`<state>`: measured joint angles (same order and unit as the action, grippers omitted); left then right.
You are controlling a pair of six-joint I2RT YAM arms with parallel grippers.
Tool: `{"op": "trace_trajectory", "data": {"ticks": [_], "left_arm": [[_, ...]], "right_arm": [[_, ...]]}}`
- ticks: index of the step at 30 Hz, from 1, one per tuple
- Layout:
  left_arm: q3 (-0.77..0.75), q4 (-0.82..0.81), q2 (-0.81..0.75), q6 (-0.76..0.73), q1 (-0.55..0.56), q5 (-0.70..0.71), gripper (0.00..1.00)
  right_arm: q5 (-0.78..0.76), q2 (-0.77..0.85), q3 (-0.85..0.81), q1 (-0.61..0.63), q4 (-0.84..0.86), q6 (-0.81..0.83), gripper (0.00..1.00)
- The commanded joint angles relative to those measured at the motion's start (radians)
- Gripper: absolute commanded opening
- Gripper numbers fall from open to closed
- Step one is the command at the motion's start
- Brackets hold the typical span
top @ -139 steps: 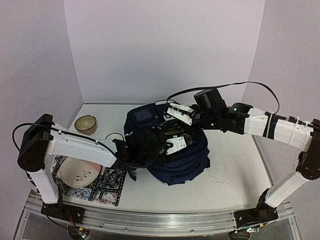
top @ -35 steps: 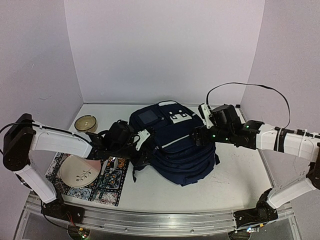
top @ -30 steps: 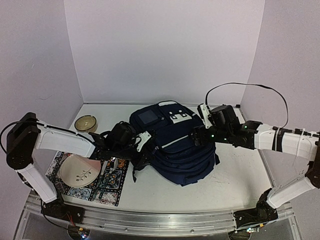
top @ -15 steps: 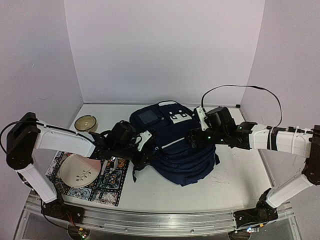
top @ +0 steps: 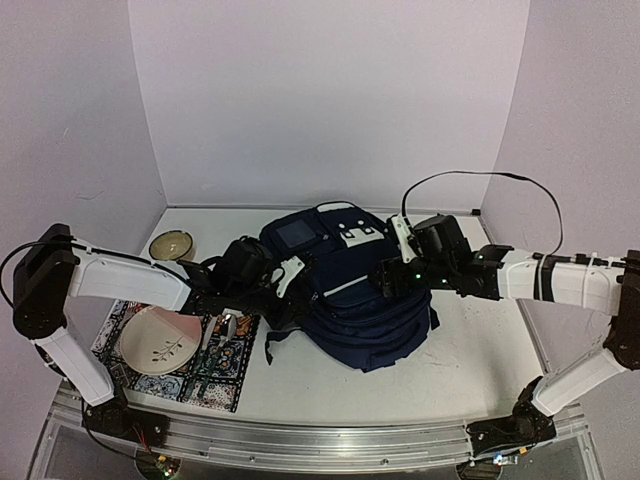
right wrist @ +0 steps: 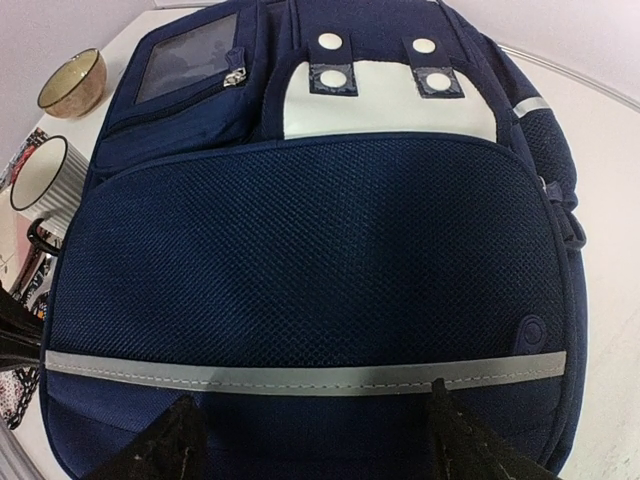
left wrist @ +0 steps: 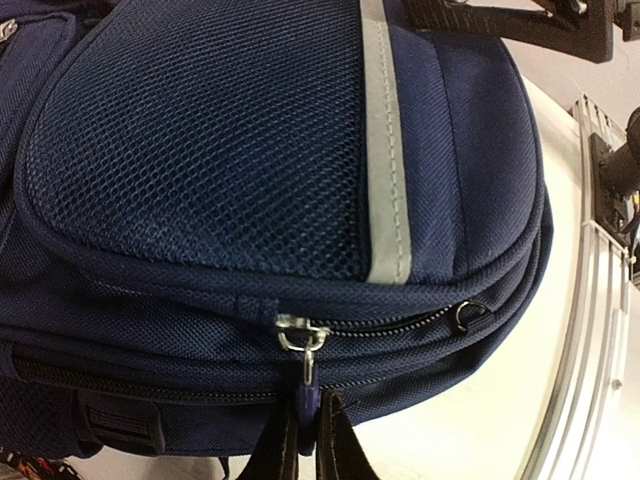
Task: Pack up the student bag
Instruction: Grab the second largest pocket of the student bag, then unzip the second largest pocket of the student bag.
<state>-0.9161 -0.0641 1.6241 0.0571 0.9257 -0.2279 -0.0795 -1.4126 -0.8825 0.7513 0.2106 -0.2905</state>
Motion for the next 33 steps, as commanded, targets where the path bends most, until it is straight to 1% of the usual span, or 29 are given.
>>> {"op": "trace_trajectory", "data": {"ticks": [1, 2, 7, 12, 16, 20, 25, 28, 33], "left_arm": [[-0.032, -0.045, -0.016, 0.024, -0.007, -0.039, 0.02], [-0.028, -0.045, -0.023, 0.033, -0.007, -0.048, 0.00], [-0.013, -0.045, -0.067, 0.099, 0.004, -0.116, 0.00], [-0.011, -0.044, -0.078, 0.139, 0.073, -0.096, 0.00], [-0.029, -0.016, -0.040, 0.150, 0.129, -0.056, 0.00], [-0.064, 0.029, -0.013, 0.178, 0.157, -0.019, 0.00], [-0.156, 0.032, 0.025, 0.247, 0.205, -0.035, 0.00], [-0.202, 0.048, 0.079, 0.301, 0.224, -0.039, 0.03], [-0.208, 0.050, 0.100, 0.393, 0.224, -0.004, 0.07]], "right_arm": [[0.023, -0.017, 0.007, 0.000, 0.011, -0.017, 0.75], [0.026, -0.021, 0.007, 0.000, 0.012, -0.021, 0.75], [0.036, -0.043, 0.007, 0.002, 0.022, -0.040, 0.73], [0.032, -0.062, 0.000, 0.011, 0.030, -0.056, 0.72], [0.019, -0.068, -0.010, 0.021, 0.030, -0.069, 0.71], [-0.008, -0.064, -0.007, 0.027, 0.030, -0.085, 0.71], [-0.033, -0.072, -0.010, 0.040, 0.030, -0.096, 0.70], [-0.052, -0.073, -0.018, 0.048, 0.029, -0.101, 0.70], [-0.102, -0.029, -0.014, 0.056, 0.016, -0.098, 0.70]]}}
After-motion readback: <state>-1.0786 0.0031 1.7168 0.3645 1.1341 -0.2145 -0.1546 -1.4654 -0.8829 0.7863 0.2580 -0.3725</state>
